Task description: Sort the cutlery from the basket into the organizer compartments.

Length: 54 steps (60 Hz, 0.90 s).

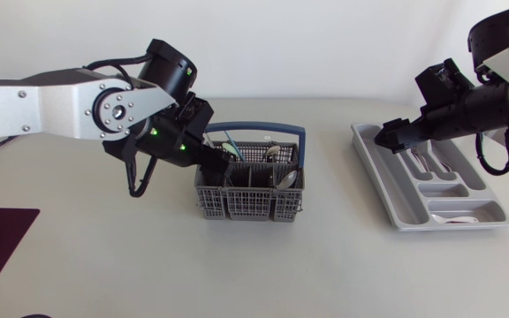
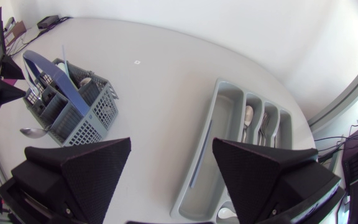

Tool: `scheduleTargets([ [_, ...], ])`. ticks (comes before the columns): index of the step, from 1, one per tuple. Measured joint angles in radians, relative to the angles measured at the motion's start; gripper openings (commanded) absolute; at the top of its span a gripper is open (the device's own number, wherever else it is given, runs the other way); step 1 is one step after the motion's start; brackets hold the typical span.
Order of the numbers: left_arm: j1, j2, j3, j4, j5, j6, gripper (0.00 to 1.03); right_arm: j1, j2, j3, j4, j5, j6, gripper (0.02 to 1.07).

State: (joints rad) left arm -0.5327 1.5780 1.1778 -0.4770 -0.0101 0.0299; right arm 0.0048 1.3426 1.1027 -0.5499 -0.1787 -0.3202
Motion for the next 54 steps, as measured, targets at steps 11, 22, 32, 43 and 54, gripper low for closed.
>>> scheduleTargets([
  [11, 0.0, 0.045, 0.041, 0.007, -0.021, -0.031, 0.59, 0.0, -0.008, -0.023, 0.001, 0.0, 0.003, 0.97],
  [22, 0.0, 0.079, 0.047, 0.027, -0.022, -0.057, 0.46, 0.008, -0.011, -0.042, 0.007, 0.0, 0.003, 0.97],
  [32, 0.0, 0.102, 0.057, 0.042, -0.022, -0.068, 0.33, 0.021, -0.017, -0.063, 0.02, 0.004, 0.007, 0.97],
  [43, -0.001, 0.12, 0.06, 0.05, -0.022, -0.083, 0.19, 0.036, -0.024, -0.088, 0.032, 0.023, 0.009, 0.97],
  [54, -0.015, 0.121, 0.061, 0.066, -0.009, -0.092, 0.03, 0.053, -0.049, -0.099, 0.037, 0.031, 0.011, 0.97],
])
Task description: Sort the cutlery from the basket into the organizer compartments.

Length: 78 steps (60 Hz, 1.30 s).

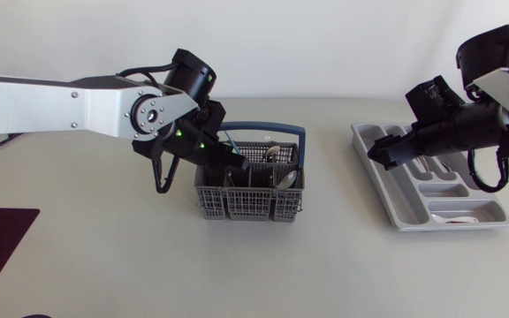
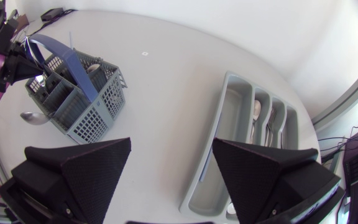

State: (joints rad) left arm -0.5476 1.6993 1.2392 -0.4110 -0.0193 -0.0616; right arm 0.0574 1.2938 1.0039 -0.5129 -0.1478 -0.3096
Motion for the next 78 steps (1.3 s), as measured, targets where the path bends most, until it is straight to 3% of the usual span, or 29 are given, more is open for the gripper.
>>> scheduleTargets([
  [27, -0.053, -0.033, -0.032, 0.055, 0.006, 0.009, 0.03, 0.026, -0.031, -0.02, 0.016, 0.015, 0.0, 0.97],
  [43, -0.105, -0.18, -0.095, 0.062, -0.065, 0.063, 0.03, 0.103, -0.066, -0.062, 0.024, 0.041, -0.001, 0.97],
  [60, -0.127, -0.384, -0.096, 0.068, -0.072, 0.093, 0.03, 0.204, -0.172, -0.072, 0.024, 0.041, -0.009, 0.97],
  [78, -0.081, -0.5, -0.072, 0.019, 0.099, 0.099, 0.03, 0.323, -0.286, -0.071, 0.015, -0.003, -0.012, 0.97],
])
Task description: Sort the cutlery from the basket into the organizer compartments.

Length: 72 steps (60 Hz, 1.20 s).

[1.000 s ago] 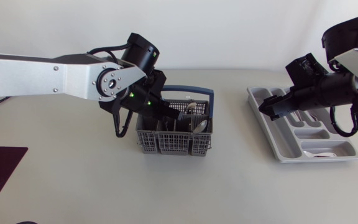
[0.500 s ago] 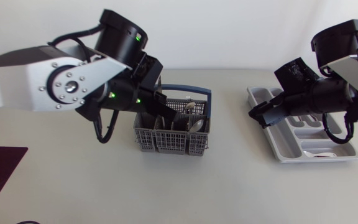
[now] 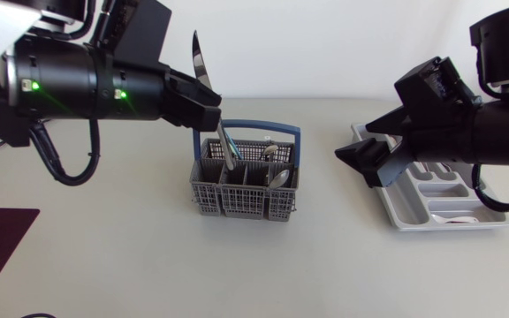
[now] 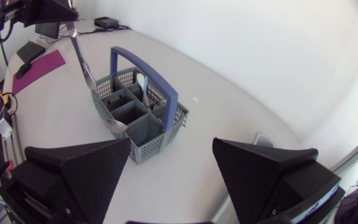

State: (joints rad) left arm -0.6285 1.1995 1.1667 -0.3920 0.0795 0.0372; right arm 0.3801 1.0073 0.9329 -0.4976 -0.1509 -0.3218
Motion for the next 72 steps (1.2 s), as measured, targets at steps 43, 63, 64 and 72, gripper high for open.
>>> scheduleTargets([
  [43, 0.033, 0.137, 0.104, -0.028, 0.555, -0.029, 0.03, 0.146, -0.01, 0.015, -0.021, -0.329, -0.001, 0.96],
  [63, 0.047, 0.173, 0.139, -0.079, 0.737, -0.014, 0.03, 0.148, 0.013, -0.037, -0.01, -0.42, -0.043, 0.84],
  [64, 0.05, 0.173, 0.14, -0.082, 0.745, -0.014, 0.03, 0.148, 0.014, -0.04, -0.01, -0.426, -0.045, 0.83],
  [72, 0.057, 0.174, 0.142, -0.091, 0.781, -0.01, 0.03, 0.151, 0.016, -0.051, -0.006, -0.46, -0.045, 0.62],
])
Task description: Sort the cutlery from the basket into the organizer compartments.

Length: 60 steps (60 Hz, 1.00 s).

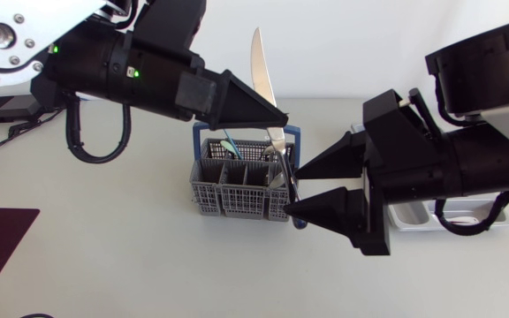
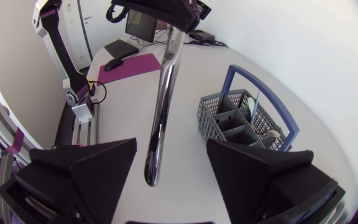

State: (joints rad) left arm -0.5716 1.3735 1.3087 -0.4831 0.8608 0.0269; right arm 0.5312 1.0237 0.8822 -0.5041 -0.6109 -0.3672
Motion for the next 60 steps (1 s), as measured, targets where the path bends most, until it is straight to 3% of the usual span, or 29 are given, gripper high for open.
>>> scheduleTargets([
  [16, 0.001, 0.0, 0.0, -0.025, 0.047, 0.024, 0.03, 0.025, 0.009, 0.0, -0.016, -0.049, 0.001, 0.19],
  [32, 0.006, 0.0, 0.0, -0.034, 0.058, 0.039, 0.04, 0.037, 0.026, 0.0, -0.035, -0.081, 0.028, 0.08],
  [42, 0.006, -0.01, 0.0, -0.043, 0.07, 0.056, 0.28, 0.037, 0.026, 0.004, -0.041, -0.08, 0.061, 0.08],
  [46, 0.009, -0.013, 0.0, -0.039, 0.069, 0.056, 0.57, 0.037, 0.026, 0.004, -0.053, -0.081, 0.061, 0.08],
  [52, 0.019, -0.019, 0.0, -0.039, 0.066, 0.056, 0.86, 0.037, 0.026, 0.004, -0.068, -0.081, 0.061, 0.08],
  [56, 0.026, -0.026, 0.0, -0.039, 0.065, 0.056, 0.98, 0.037, 0.026, 0.004, -0.072, -0.08, 0.061, 0.08],
  [60, 0.028, -0.035, 0.0, -0.039, 0.055, 0.057, 0.99, 0.035, 0.024, 0.004, -0.074, -0.072, 0.061, 0.08],
])
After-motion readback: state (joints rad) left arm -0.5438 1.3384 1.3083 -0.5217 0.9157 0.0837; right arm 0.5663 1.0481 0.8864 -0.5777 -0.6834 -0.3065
